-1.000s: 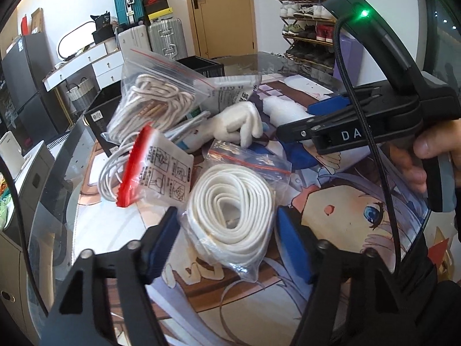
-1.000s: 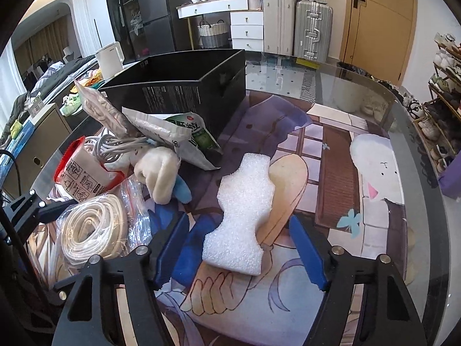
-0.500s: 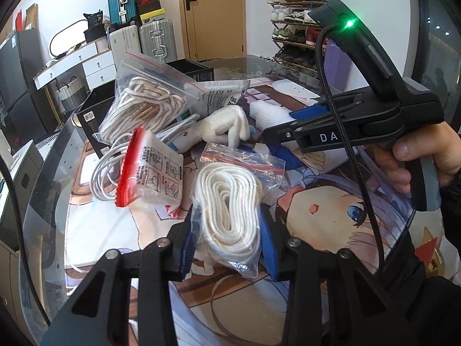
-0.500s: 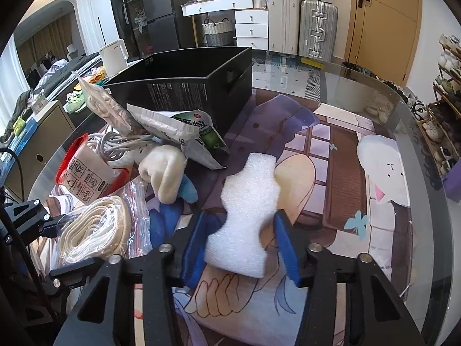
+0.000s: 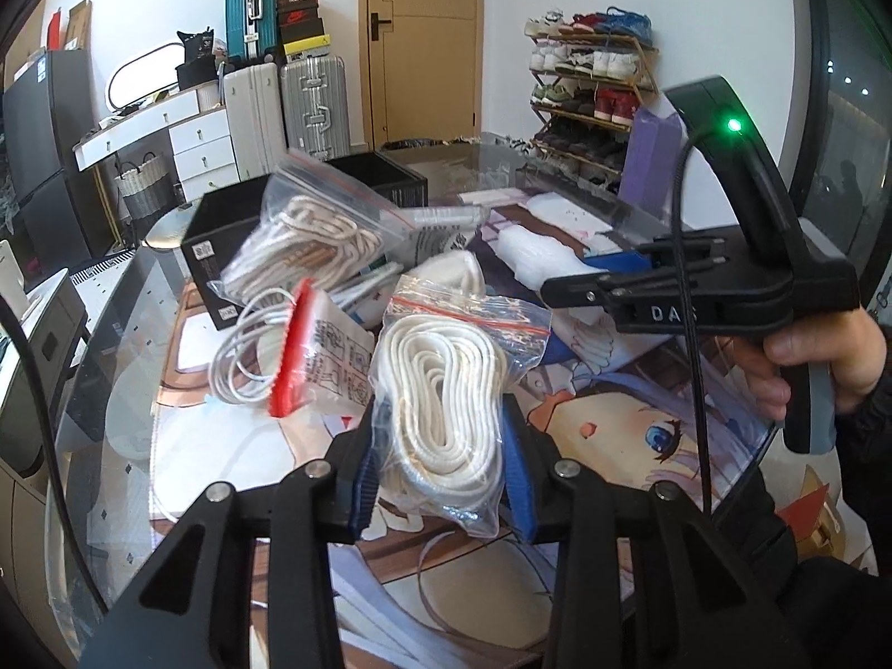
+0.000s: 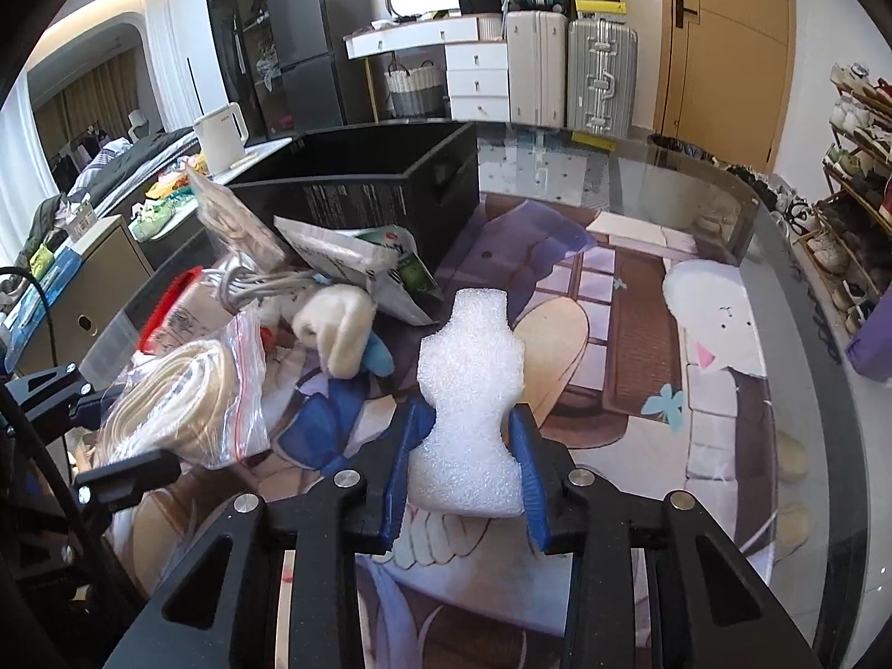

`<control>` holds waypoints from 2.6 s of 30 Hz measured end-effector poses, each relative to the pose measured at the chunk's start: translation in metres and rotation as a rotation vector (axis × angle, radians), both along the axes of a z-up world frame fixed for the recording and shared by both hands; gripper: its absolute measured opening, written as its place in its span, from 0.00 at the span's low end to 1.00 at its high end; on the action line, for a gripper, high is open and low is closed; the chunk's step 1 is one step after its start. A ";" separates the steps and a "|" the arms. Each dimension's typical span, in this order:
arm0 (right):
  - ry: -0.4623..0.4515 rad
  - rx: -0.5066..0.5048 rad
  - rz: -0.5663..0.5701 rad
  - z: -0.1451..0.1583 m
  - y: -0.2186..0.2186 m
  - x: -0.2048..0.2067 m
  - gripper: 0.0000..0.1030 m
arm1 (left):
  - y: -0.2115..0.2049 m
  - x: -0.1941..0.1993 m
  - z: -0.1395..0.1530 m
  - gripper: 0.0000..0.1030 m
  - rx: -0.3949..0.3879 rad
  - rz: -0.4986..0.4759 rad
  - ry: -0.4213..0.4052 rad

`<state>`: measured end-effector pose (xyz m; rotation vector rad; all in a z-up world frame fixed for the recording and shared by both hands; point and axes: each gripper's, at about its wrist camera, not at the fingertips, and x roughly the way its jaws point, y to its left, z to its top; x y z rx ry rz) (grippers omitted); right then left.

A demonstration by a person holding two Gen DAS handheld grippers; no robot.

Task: Organize soft objects
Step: 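Lift and carry foam in right gripper while left carries strap bag over black box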

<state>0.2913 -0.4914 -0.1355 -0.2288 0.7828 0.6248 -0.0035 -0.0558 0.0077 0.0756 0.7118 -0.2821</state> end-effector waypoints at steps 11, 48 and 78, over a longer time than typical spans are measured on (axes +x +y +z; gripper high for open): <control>-0.076 0.066 0.026 0.028 -0.004 -0.034 0.33 | 0.017 -0.009 0.020 0.36 -0.019 0.044 -0.051; -0.215 0.226 0.143 0.124 0.032 -0.050 0.33 | 0.072 0.037 0.062 0.36 -0.042 0.275 -0.117; -0.161 0.175 0.137 0.119 0.083 0.021 0.33 | 0.098 0.123 0.053 0.36 -0.049 0.279 -0.071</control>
